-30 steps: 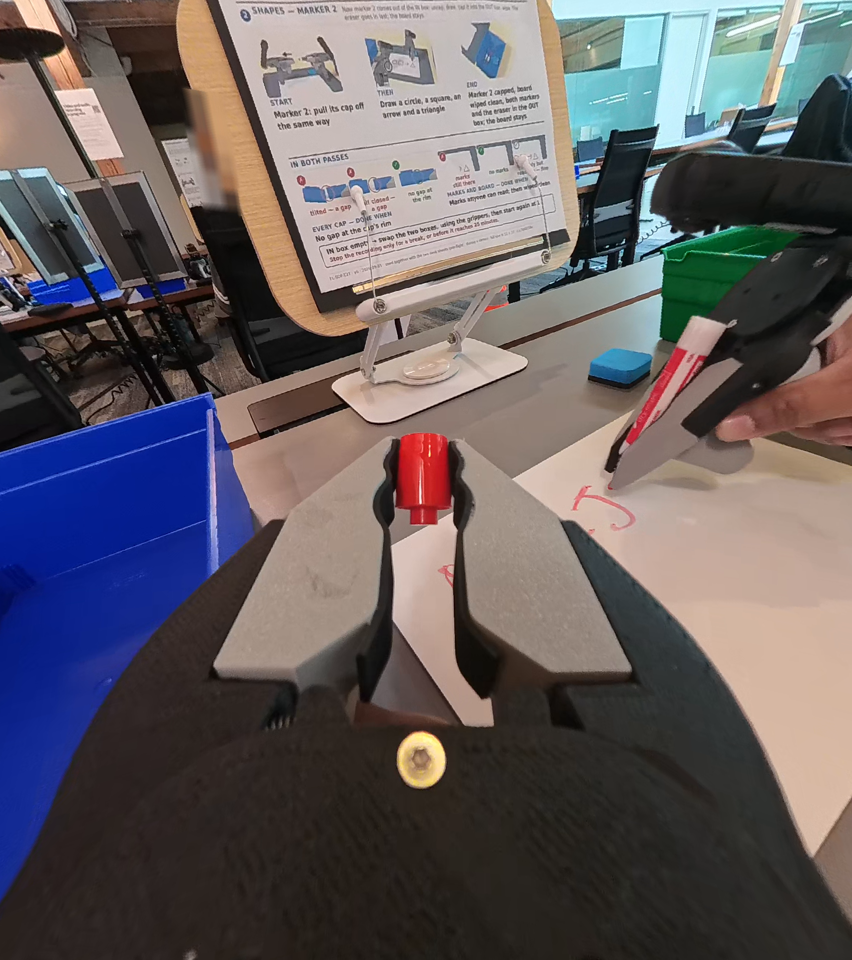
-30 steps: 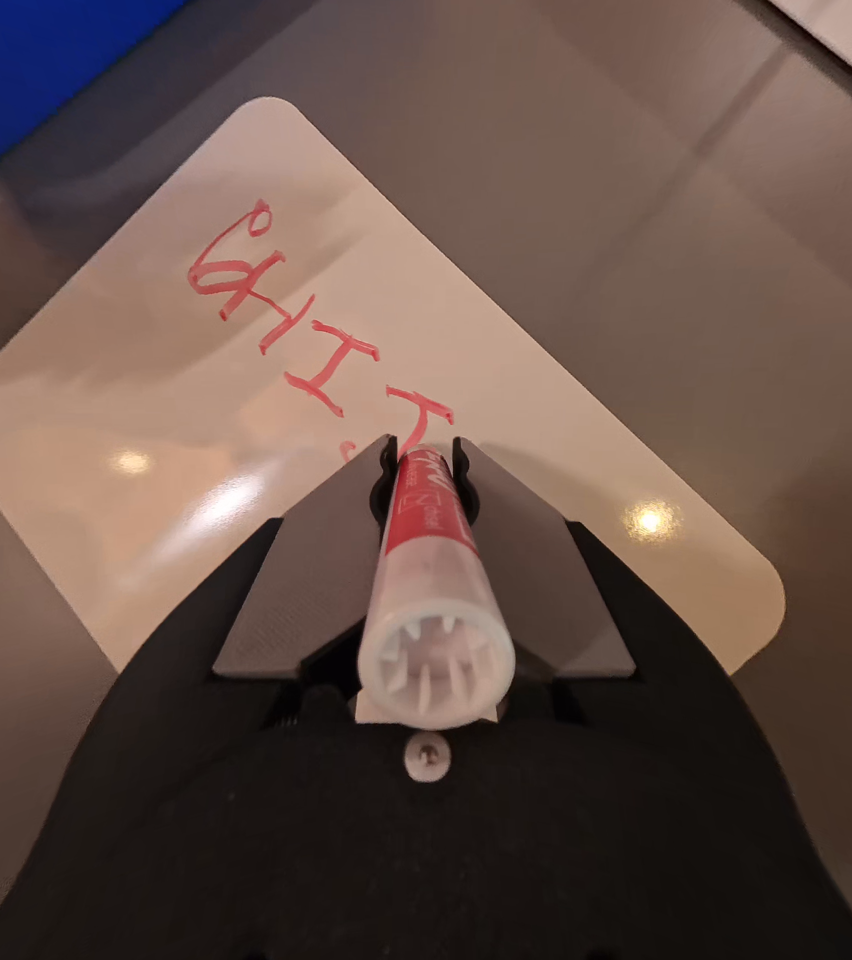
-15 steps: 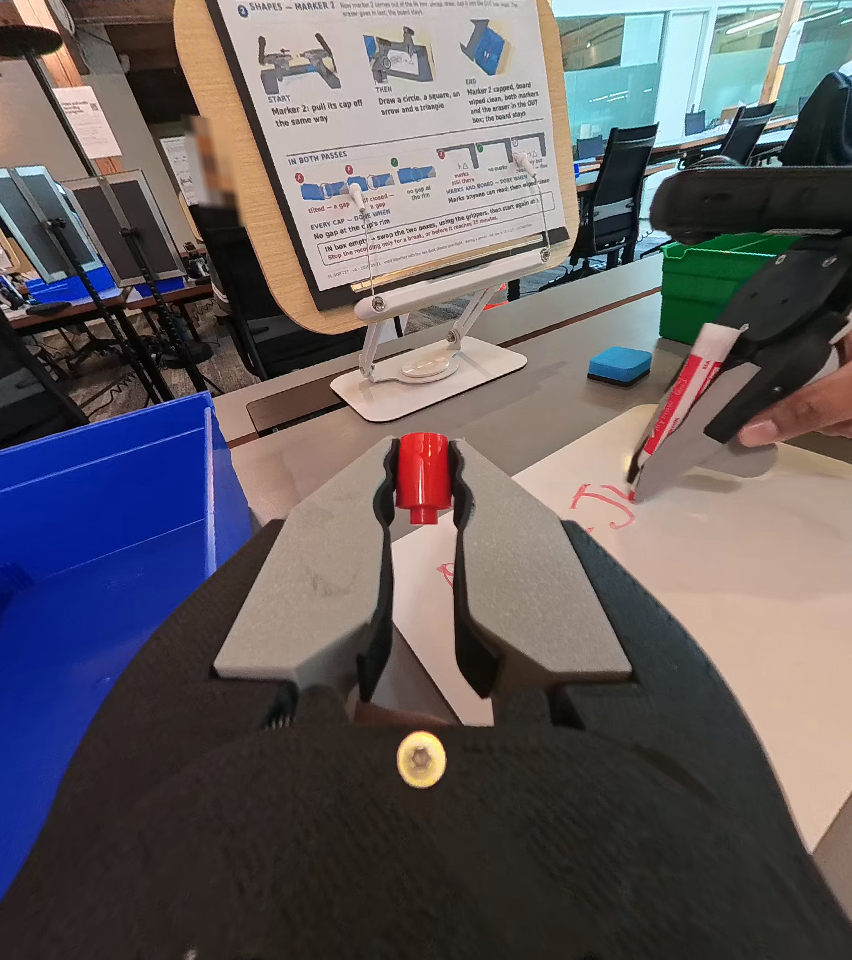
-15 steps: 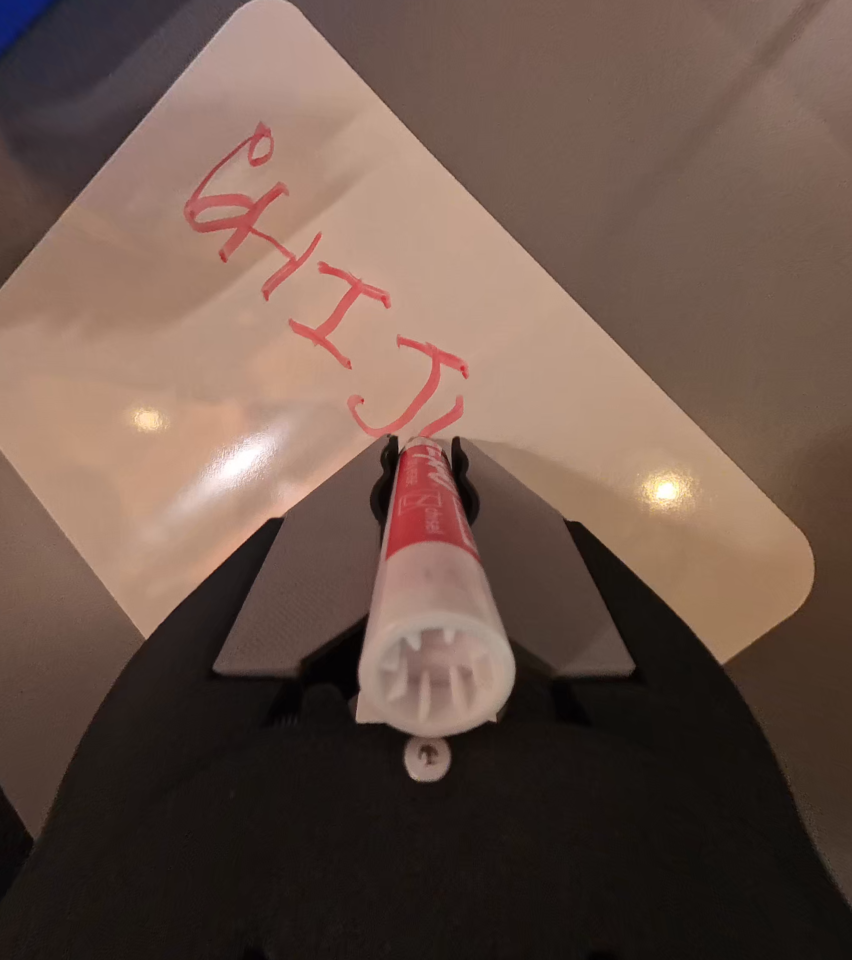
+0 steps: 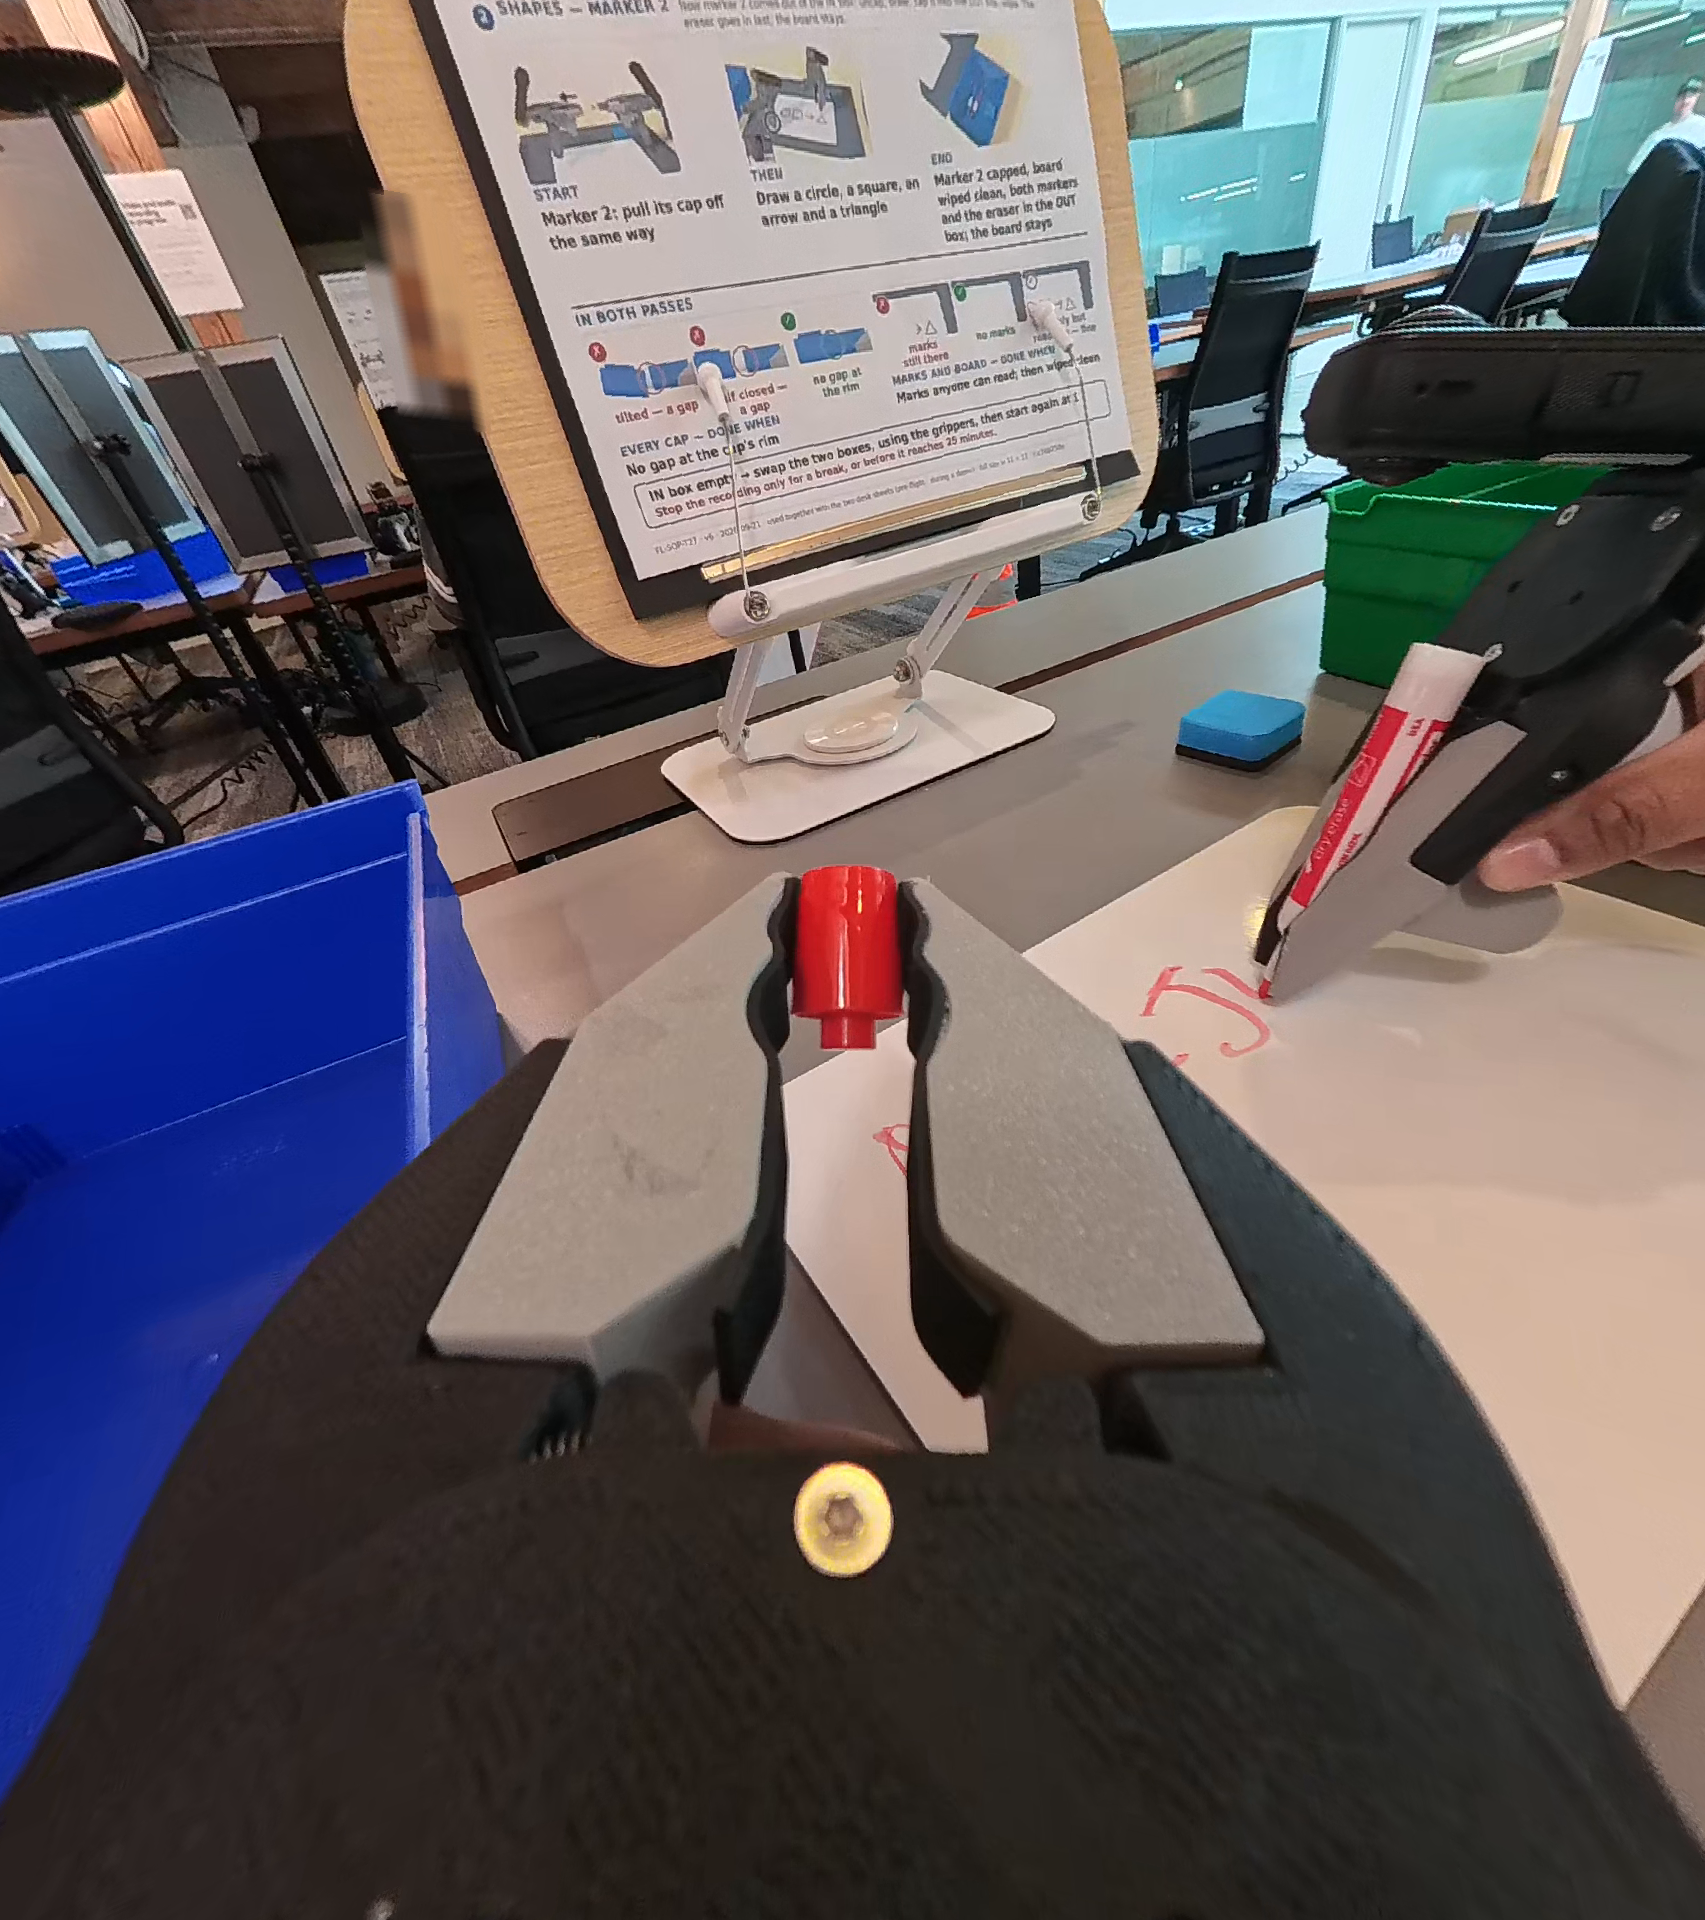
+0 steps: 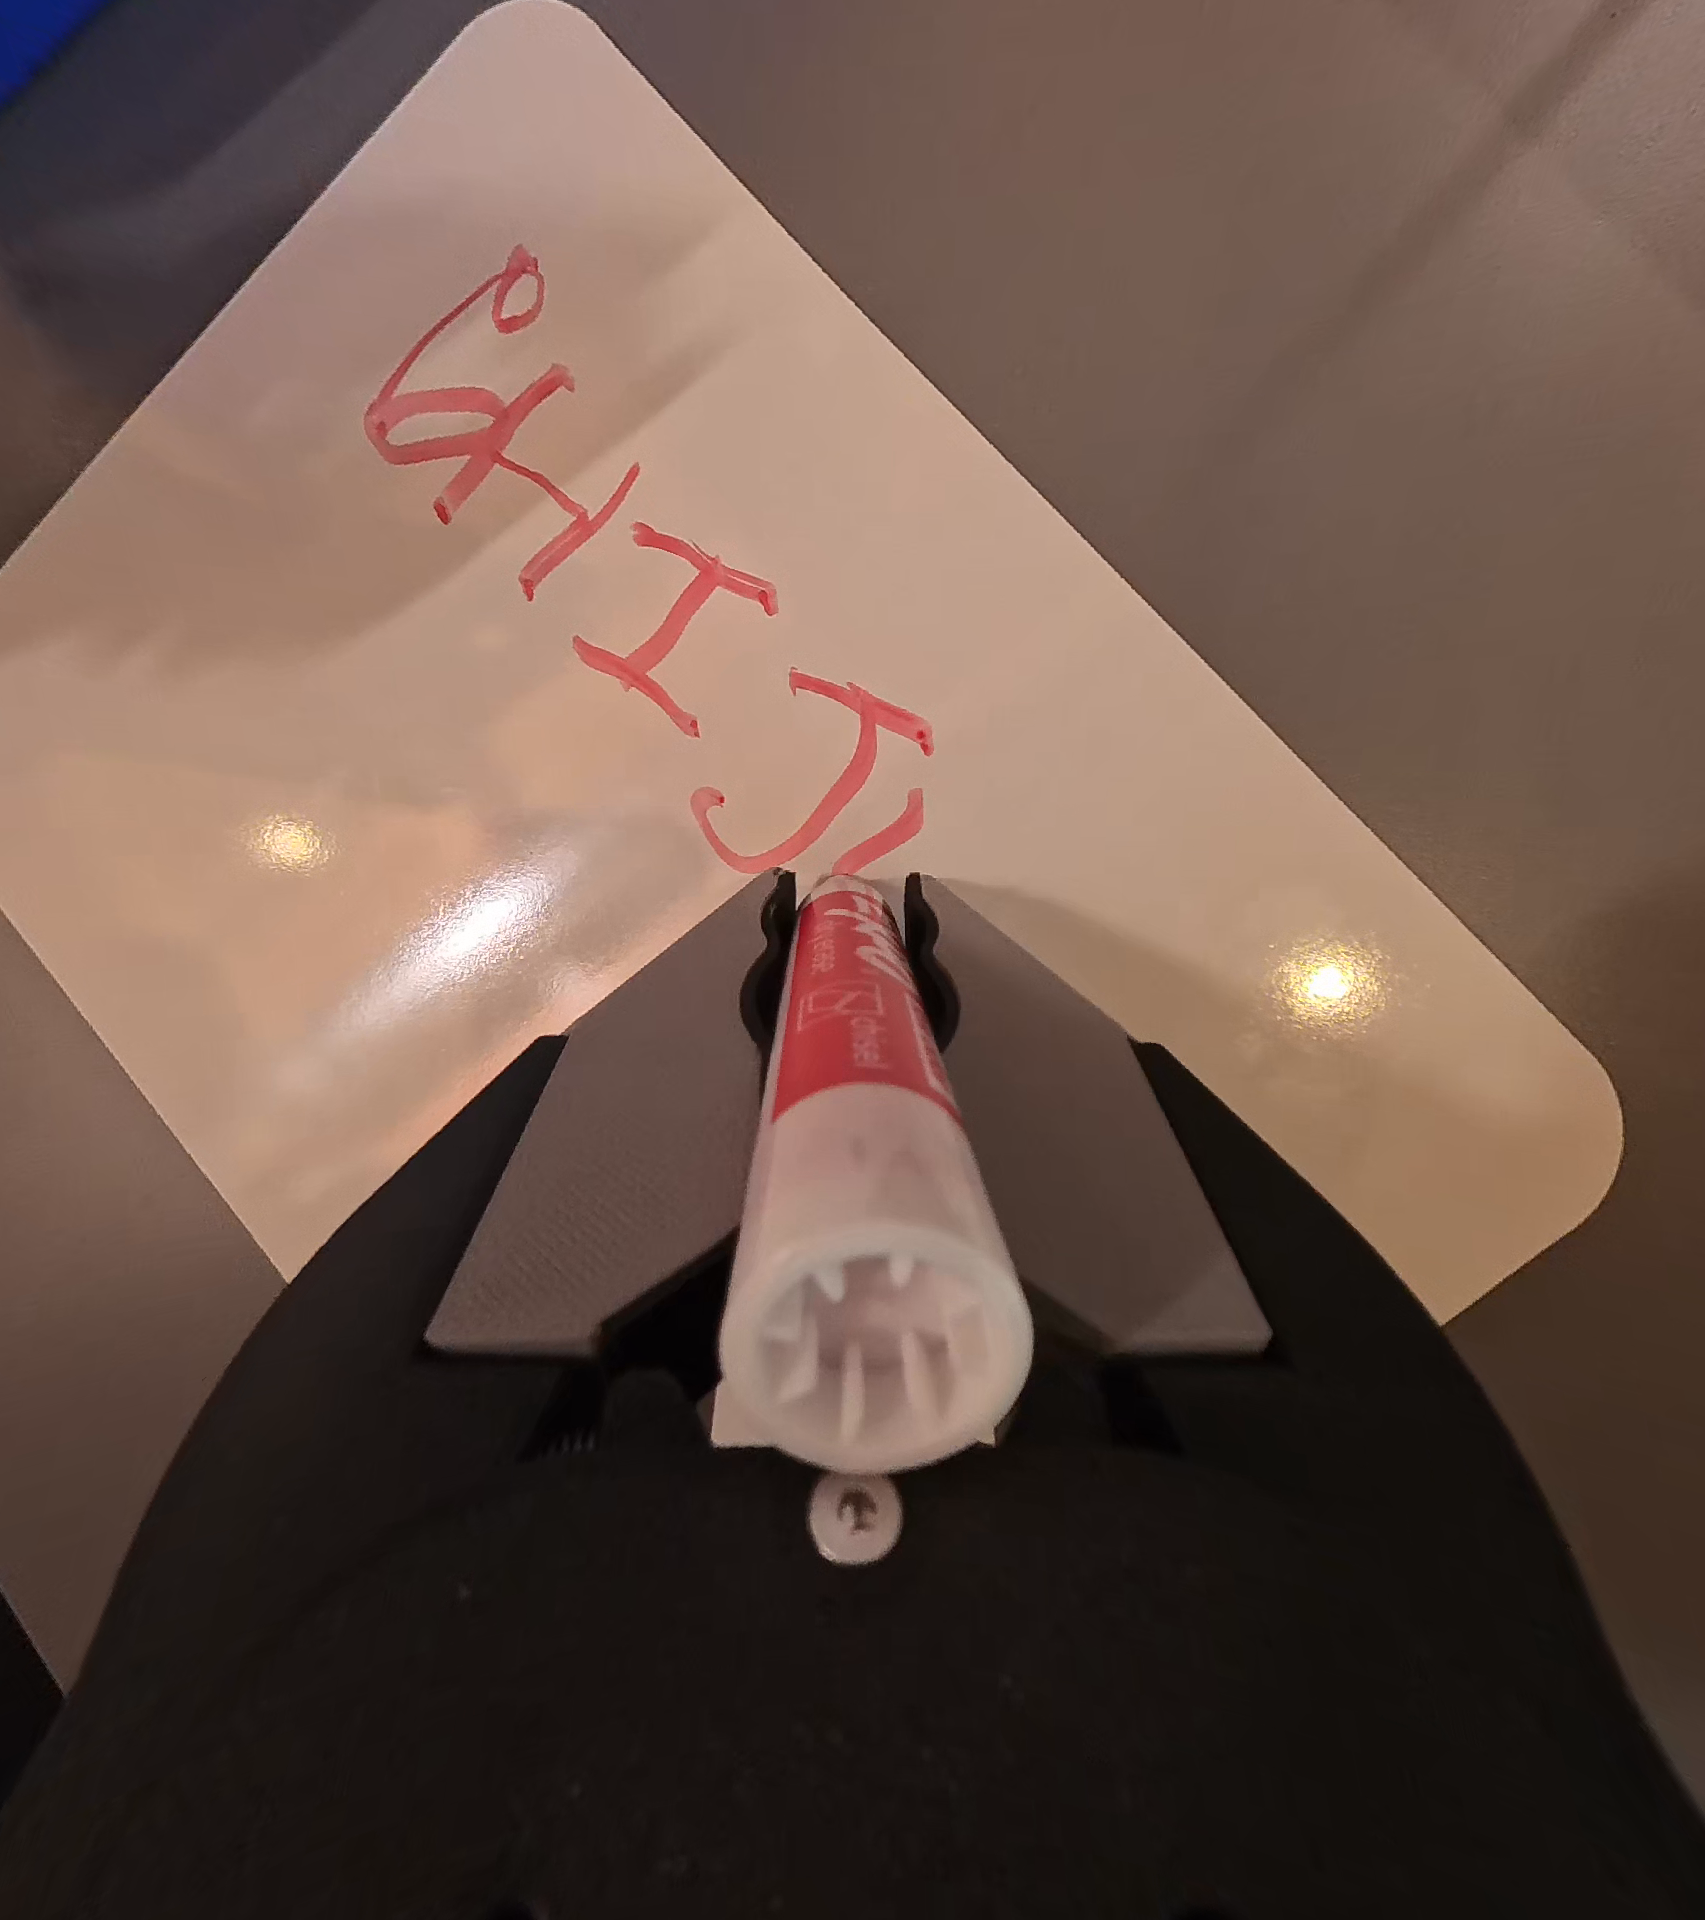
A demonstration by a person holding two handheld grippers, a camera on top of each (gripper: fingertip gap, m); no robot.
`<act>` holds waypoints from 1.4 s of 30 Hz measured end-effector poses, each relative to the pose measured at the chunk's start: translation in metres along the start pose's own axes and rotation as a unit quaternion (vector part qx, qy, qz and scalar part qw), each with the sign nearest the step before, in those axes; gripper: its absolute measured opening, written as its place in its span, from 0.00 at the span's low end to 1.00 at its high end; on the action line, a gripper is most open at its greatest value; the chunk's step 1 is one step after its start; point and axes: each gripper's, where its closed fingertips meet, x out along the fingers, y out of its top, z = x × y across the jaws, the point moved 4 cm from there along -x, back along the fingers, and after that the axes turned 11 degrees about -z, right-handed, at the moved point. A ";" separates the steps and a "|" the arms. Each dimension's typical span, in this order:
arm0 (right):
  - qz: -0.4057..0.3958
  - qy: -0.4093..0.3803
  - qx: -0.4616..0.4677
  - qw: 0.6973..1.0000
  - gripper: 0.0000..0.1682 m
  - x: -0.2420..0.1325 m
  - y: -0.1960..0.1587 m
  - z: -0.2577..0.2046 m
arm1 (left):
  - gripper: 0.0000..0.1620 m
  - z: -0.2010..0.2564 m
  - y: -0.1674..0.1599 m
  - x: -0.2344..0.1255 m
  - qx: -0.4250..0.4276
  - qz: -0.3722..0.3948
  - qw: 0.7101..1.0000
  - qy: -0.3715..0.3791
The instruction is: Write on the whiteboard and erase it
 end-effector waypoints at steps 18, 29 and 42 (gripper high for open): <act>-0.012 0.020 -0.002 1.000 0.11 -0.002 -0.006 -0.004 | 0.10 0.000 0.000 0.000 -0.001 -0.001 1.000 0.000; 0.045 0.014 0.016 0.999 0.11 -0.015 0.003 0.006 | 0.10 0.000 0.000 0.000 -0.002 -0.001 1.000 0.000; 0.051 -0.041 0.040 0.997 0.11 -0.012 0.002 0.028 | 0.10 0.000 -0.001 0.000 -0.003 -0.001 1.000 -0.001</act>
